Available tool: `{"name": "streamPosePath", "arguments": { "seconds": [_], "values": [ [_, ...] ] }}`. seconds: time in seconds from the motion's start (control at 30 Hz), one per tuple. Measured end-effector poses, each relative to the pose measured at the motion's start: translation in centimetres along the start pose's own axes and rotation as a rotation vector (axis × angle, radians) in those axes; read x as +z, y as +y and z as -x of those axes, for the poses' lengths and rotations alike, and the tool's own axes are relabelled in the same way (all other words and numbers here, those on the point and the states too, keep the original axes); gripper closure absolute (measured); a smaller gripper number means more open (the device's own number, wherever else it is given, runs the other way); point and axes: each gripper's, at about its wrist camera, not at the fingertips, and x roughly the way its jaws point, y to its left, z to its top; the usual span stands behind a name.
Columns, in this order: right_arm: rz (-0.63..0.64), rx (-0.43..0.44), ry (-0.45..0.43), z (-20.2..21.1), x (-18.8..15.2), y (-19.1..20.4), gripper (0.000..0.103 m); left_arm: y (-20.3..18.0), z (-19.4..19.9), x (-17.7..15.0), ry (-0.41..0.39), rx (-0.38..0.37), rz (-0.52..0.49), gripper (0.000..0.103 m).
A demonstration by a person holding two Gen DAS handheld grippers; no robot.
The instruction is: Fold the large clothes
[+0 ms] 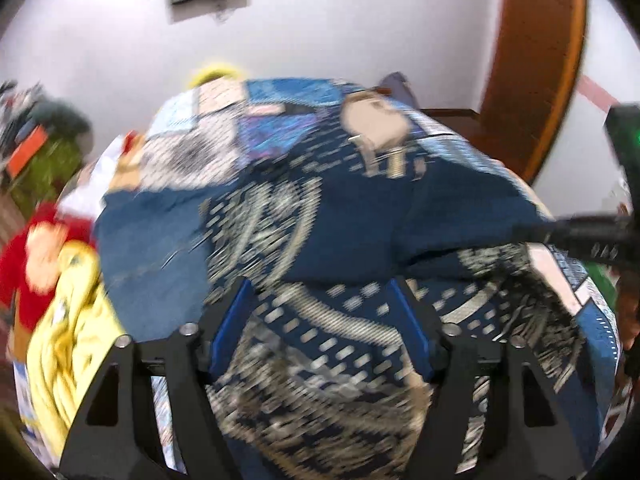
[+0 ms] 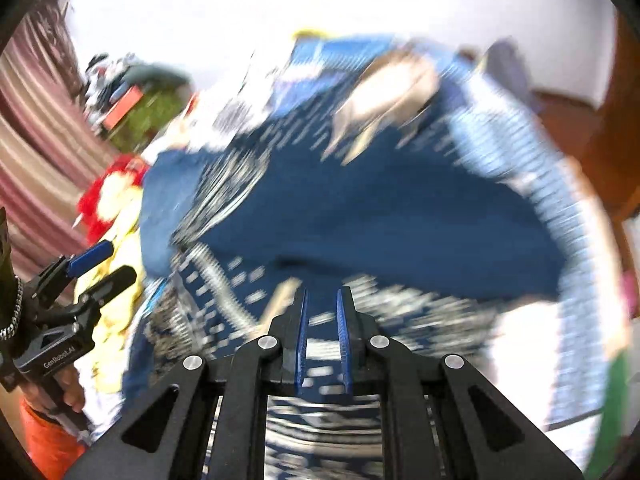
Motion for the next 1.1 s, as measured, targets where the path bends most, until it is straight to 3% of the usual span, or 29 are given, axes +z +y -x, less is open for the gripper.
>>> {"name": "streamPosePath", "arguments": {
  "seconds": [0.13,0.27,0.47,0.57,0.63,0.67,0.77,0.8,0.87,0.97,1.1],
  "values": [
    [-0.03,-0.15,-0.109,5.3,-0.4,-5.9,0.093,-6.0,-1.9,2.6,0.005,-0.082,-0.105,0.027],
    [-0.095,-0.249,-0.132,7.7,-1.8,-11.5,0.093,-12.9,-5.4,4.5,0.058,-0.173,-0.206,0.025],
    [-0.196,-0.298,-0.082,8.1,-5.1,-17.9,0.093,-20.9,-12.0,4.8,0.189,-0.234,-0.348,0.025],
    [-0.237,-0.281,-0.054,7.1,-6.4,-19.4,0.093,-23.2,-15.0,4.6,0.208,-0.187,-0.413,0.025],
    [-0.253,-0.269,-0.038,6.1,-6.9,-19.6,0.093,-23.5,-16.4,4.8,0.201,-0.134,-0.418,0.029],
    [-0.257,-0.261,-0.032,5.9,-7.2,-19.8,0.093,-23.4,-16.9,5.2,0.193,-0.145,-0.403,0.033],
    [-0.255,-0.248,-0.021,4.8,-7.4,-19.4,0.093,-22.6,-16.7,6.4,0.179,-0.203,-0.324,0.06],
    [-0.251,-0.243,-0.015,4.3,-7.3,-19.2,0.093,-22.0,-16.3,6.9,0.174,-0.244,-0.283,0.076],
    [-0.239,-0.231,-0.008,3.7,-7.1,-18.5,0.093,-21.1,-15.5,7.6,0.164,-0.293,-0.216,0.09],
    [-0.208,-0.211,-0.013,3.1,-6.1,-17.1,0.093,-18.2,-13.0,9.1,0.101,-0.39,-0.101,0.094],
    [-0.17,-0.179,-0.039,2.7,-4.5,-14.7,0.093,-14.0,-9.9,11.2,0.02,-0.395,-0.007,0.098]
  ]
}}
